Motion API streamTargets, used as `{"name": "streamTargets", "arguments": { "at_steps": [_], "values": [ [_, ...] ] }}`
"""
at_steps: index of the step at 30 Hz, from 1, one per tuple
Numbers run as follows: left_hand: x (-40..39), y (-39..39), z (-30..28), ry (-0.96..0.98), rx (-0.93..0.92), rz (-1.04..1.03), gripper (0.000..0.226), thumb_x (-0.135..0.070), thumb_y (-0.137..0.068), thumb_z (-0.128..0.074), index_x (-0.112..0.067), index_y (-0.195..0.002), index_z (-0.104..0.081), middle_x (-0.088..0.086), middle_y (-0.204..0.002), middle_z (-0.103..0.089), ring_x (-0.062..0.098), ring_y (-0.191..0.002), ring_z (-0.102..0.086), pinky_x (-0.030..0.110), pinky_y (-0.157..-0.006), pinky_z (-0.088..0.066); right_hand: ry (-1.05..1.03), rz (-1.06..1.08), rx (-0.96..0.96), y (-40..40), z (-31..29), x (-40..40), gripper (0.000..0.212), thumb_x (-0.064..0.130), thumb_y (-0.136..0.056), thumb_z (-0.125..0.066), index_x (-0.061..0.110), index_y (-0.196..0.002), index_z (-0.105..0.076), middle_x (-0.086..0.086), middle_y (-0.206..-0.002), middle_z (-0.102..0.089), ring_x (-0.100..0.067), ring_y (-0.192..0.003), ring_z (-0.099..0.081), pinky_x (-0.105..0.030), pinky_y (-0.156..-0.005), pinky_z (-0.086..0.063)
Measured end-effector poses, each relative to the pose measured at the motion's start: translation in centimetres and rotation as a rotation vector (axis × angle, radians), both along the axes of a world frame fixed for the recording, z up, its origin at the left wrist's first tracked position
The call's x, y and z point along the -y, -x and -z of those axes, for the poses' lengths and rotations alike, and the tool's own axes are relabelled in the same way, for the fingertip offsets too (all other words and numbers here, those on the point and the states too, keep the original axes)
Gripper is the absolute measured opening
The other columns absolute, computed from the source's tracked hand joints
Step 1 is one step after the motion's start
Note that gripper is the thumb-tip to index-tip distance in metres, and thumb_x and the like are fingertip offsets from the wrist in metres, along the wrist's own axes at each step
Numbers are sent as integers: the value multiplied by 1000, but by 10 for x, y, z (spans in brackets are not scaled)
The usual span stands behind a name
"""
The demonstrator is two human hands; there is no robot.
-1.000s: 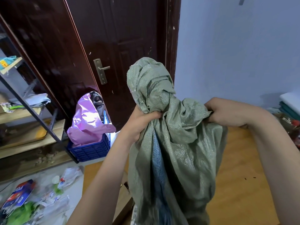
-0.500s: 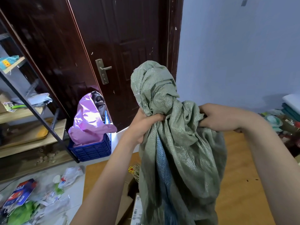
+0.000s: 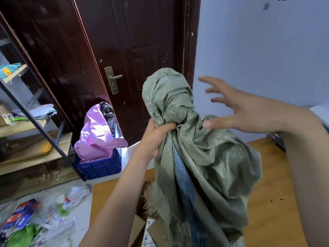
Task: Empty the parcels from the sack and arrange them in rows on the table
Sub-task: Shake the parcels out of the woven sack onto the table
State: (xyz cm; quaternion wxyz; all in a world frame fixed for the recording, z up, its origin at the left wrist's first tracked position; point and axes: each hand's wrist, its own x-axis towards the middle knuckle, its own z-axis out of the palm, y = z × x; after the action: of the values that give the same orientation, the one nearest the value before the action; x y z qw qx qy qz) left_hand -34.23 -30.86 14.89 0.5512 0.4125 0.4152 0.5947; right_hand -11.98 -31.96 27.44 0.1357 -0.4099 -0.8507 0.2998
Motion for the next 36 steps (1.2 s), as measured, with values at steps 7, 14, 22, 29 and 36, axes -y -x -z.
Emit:
{"name": "streamTargets", "arguments": {
  "at_steps": [7, 14, 22, 29, 36],
  "values": [
    [2, -10, -6, -103, -8, 68, 32, -4, -73, -68, -26, -95, -76, 13, -104, -73, 33, -103, -68, 50, -90, -53, -326, -31, -169, 42, 9, -9, 109, 42, -72, -84, 50, -151, -10, 17, -154, -14, 5, -139, -21, -13, -106, -22],
    [2, -9, -6, -132, -43, 89, 35, -3, -74, -69, -20, -104, -72, 17, -112, -70, 36, -110, -65, 55, -97, -49, -328, -11, -123, 49, 20, -23, 109, 41, -68, -87, 52, -149, -15, 17, -145, -23, -6, -135, -33, -27, -110, -32],
    [3, -11, -10, -67, 35, 133, 25, -13, -74, -71, -20, -98, -73, 8, -96, -73, 27, -96, -69, 46, -91, -52, -307, 101, -190, 51, 29, -34, 88, 47, -75, -79, 46, -146, -26, 8, -136, -39, -6, -121, -44, -19, -98, -32],
    [2, -13, -13, -20, 69, 120, 39, -21, -76, -74, -13, -113, -66, 10, -104, -72, 29, -105, -67, 48, -99, -49, -357, 159, -275, 57, 31, -37, 78, 40, -74, -80, 39, -141, -40, 12, -127, -56, -5, -117, -51, -23, -98, -40],
    [5, 7, -7, -38, -123, 216, 70, -29, -71, -78, -13, -134, -52, 5, -119, -69, 23, -113, -66, 34, -92, -53, -377, 224, -346, 56, 32, -36, 66, 30, -74, -80, 36, -133, -51, 24, -109, -60, 6, -99, -55, 1, -80, -37]
  ]
}}
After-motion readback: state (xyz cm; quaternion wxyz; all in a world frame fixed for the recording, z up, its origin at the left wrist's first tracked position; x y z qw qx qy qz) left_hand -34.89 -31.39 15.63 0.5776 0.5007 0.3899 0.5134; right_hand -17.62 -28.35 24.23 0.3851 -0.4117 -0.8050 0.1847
